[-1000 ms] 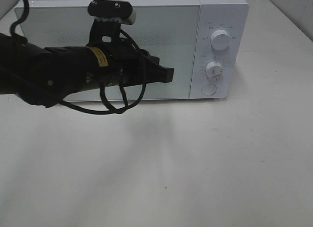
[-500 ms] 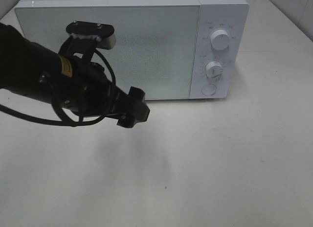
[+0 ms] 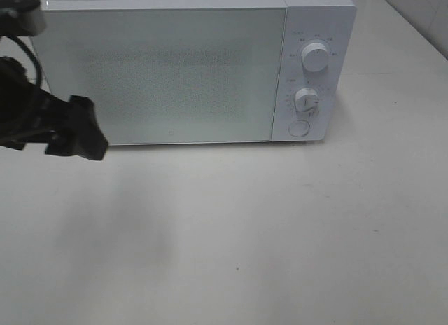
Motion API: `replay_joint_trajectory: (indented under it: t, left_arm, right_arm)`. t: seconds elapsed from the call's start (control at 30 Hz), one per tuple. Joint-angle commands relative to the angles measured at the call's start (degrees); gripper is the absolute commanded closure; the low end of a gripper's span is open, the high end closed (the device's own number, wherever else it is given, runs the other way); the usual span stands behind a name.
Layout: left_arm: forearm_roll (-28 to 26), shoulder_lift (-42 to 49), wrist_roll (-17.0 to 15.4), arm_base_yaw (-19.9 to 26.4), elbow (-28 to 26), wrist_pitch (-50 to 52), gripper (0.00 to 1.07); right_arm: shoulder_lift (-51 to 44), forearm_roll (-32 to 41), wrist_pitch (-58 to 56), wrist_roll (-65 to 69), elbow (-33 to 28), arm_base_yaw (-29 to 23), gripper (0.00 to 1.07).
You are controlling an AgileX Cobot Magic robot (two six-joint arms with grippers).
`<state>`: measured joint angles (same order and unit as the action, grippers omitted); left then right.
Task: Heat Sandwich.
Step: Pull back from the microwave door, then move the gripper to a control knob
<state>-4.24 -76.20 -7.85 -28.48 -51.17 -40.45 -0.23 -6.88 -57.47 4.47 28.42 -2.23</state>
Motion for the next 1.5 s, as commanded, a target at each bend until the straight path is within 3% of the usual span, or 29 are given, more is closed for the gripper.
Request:
replay_joint_trajectory:
  t: [0.03,0.07,0.13,0.2,0.33,0.5,1.03,1.5]
  left_arm:
    - [0.86,3.38,0.97,4.53,0.23,-4.87,0.09]
    - [0.86,5.39,1.83,7.91,0.23,-7.22,0.09]
    - [0.86,6.19,2.23,9.28,0.23,-8.48,0.09]
    - [1.03,9.05,2.52,14.04,0.23,-11.75,0.09]
    - [1.38,12.49,2.52,17.65,0.63,-14.67,0.09]
    - [1.66,20.45,2.52,21.77,5.56,-18.74,0.09]
    - [4.58,43.2,2.46,21.89,18.74,-27.04,0.09]
    - [7.05,54.55,2.46,21.89,21.43,-21.03,0.09]
  right_arm:
    - [-1.6,-0.23,0.34,-0.34,-0.06,0.23,0.32]
    - [-1.6,-0.23,0.34,-0.34,-0.06,0.23,0.32]
    - [-1.6,-0.23,0.34,-0.34,-0.06,0.23,0.32]
    - [-1.6,-0.23,0.34,-0.34,-0.06,0.23,0.32]
    - [-1.6,-0.23,0.34,-0.34,-0.06,0.23,0.32]
    - [-1.6,-0.17,0.34,-0.4,-0.06,0.23,0.32]
    - [-1.6,-0.17,0.34,-0.4,-0.06,0.23,0.32]
    - [-1.6,-0.17,0.34,-0.34,-0.06,0.17,0.32]
